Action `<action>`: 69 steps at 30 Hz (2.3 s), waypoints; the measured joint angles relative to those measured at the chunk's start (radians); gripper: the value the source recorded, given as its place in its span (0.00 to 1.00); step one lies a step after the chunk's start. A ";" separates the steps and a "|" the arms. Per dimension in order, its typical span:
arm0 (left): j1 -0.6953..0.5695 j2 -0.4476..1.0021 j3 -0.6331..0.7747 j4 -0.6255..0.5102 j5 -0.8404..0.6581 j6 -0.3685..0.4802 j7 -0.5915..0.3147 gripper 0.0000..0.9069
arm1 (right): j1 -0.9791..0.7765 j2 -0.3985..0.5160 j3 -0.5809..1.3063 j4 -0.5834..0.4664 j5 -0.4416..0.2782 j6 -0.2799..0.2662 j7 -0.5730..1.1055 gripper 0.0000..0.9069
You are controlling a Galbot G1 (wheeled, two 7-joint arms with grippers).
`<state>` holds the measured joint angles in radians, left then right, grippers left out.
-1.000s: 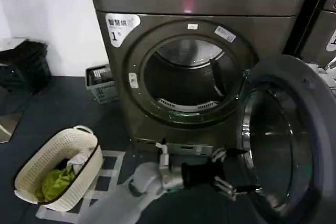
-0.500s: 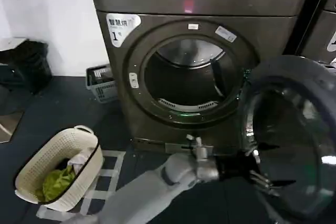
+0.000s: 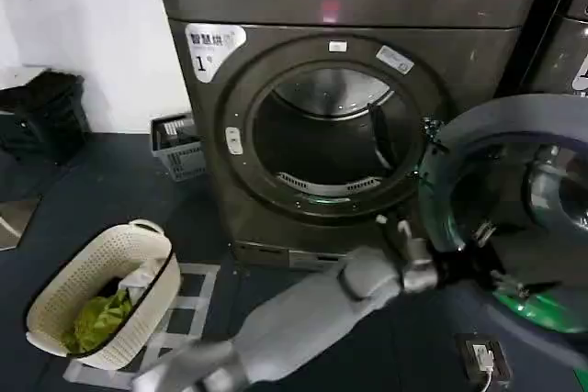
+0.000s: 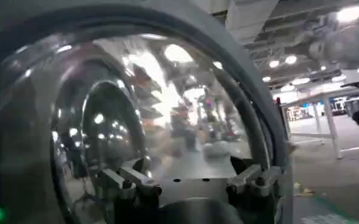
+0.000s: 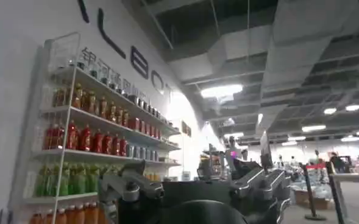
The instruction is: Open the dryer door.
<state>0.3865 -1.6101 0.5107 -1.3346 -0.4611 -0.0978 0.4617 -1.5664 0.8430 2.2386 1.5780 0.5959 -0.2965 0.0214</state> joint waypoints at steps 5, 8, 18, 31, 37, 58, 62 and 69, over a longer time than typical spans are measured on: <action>-0.033 0.001 -0.001 0.061 0.019 -0.009 -0.014 1.00 | -0.006 0.002 0.007 0.003 0.005 0.001 -0.003 1.00; -0.049 0.001 -0.004 0.095 0.018 -0.012 -0.018 1.00 | -0.007 0.002 0.008 0.006 0.007 0.001 -0.006 1.00; -0.079 0.001 -0.019 0.183 0.037 -0.018 -0.049 1.00 | -0.002 -0.003 0.002 0.006 0.007 0.004 -0.012 1.00; -0.070 0.001 0.009 0.131 0.013 -0.138 -0.044 1.00 | -0.010 -0.021 0.024 0.003 0.001 0.015 -0.010 1.00; -0.064 0.001 0.022 0.106 -0.038 -0.188 -0.033 1.00 | -0.014 -0.021 0.030 0.014 0.001 0.019 -0.012 1.00; -0.019 0.424 0.068 -0.245 -0.081 -0.407 0.030 1.00 | -0.046 -0.018 0.060 0.069 -0.100 0.058 -0.012 1.00; 0.005 0.541 0.075 -0.300 -0.048 -0.413 0.012 1.00 | -0.047 -0.022 0.063 0.079 -0.117 0.058 -0.012 1.00; 0.050 0.798 0.060 -0.410 -0.010 -0.339 -0.069 1.00 | -0.059 -0.022 0.101 0.107 -0.145 0.049 -0.019 1.00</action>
<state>0.4368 -0.8121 0.5711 -1.7446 -0.4707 -0.4365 0.3927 -1.6251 0.8213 2.3392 1.6852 0.4511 -0.2470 0.0022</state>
